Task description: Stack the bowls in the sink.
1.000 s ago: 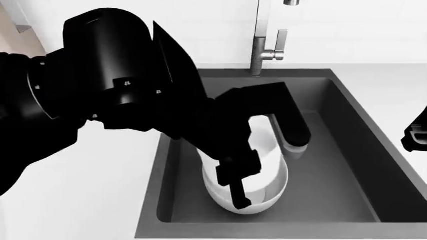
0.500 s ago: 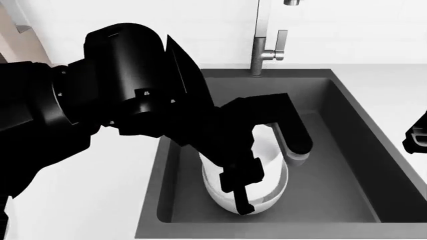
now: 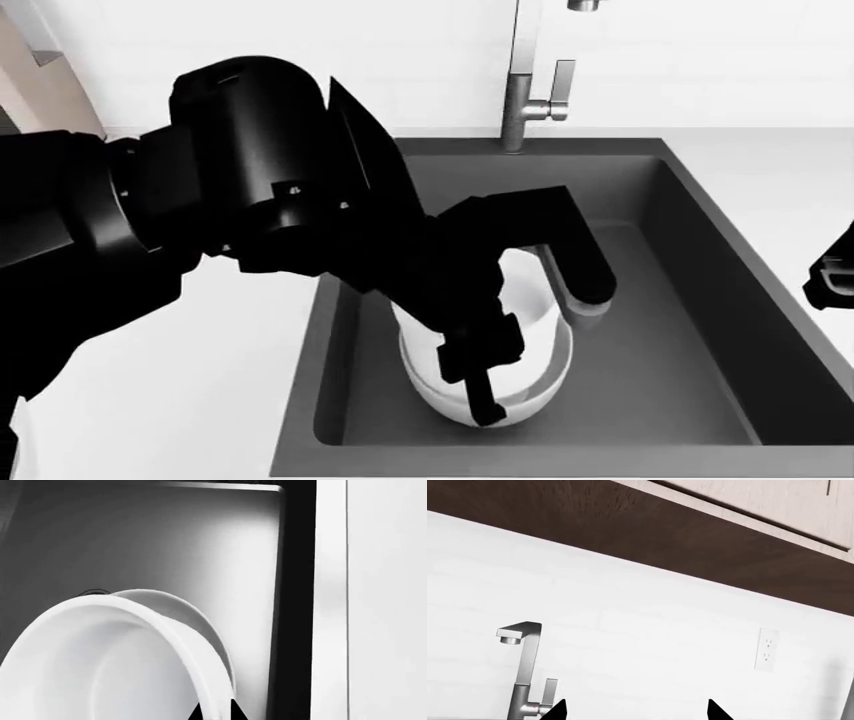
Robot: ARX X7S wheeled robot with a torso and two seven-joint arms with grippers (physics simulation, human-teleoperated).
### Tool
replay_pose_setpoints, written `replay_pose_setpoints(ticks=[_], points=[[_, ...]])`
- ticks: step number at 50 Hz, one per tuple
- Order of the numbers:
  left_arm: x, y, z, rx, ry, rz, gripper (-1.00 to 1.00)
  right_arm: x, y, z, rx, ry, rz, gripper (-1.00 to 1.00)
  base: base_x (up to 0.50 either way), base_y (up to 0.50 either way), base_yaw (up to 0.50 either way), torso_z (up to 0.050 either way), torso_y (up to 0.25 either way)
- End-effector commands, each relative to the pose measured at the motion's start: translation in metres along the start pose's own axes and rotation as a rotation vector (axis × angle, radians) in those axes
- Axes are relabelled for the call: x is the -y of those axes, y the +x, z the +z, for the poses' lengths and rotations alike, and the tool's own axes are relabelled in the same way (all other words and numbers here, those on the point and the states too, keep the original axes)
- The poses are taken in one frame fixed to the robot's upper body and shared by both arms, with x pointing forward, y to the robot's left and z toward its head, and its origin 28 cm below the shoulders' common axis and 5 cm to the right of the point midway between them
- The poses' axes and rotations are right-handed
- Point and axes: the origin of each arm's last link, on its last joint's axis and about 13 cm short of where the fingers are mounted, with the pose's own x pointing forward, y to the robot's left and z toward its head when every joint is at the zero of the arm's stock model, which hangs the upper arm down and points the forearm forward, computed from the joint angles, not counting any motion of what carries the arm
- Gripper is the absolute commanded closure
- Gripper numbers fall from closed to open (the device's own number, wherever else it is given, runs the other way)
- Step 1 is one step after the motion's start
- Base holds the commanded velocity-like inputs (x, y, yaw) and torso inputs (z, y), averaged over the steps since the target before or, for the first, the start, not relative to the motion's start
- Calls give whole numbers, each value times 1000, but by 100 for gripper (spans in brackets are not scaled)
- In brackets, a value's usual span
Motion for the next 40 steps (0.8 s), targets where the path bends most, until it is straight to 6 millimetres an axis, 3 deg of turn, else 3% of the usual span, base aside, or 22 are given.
replay_pose_setpoints(ticks=[1,2,10,40], points=[[-5,-3,1,25,14,55,100,0,0,-1,-3,0,1,-100,0,0,0,0,0],[-5,-3,2,24,13,55,-100,0,0,-1,-2,0,1,-100,0,0,0,0,0],[-5,-6,2,30,15,61,-100,0,0,-1,-2,3,0,-100,0,0,0,0,0],[-12,-62,20,537,-90,230,-100,-2,1,5,15,2,9,-100,0,0,0,0,0]])
